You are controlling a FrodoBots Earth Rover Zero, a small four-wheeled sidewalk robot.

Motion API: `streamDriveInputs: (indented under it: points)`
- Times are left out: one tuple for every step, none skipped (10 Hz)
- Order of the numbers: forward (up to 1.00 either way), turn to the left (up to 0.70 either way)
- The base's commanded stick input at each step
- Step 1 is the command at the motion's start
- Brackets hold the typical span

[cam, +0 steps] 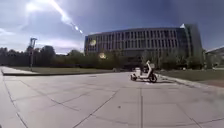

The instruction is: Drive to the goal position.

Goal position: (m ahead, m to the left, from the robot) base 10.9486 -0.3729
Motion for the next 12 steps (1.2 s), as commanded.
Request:
streamDriveInputs:
  points:
    - [0.50,0.00]
    - [0.50,0.00]
    - [0.50,0.00]
    - [0.50,0.00]
    - [0.50,0.00]
    - [0.50,0.00]
    - [0.50,0.00]
    - [0.50,0.00]
    - [0.50,0.00]
    - [0.50,0.00]
    - [0.50,0.00]
    - [0.50,0.00]
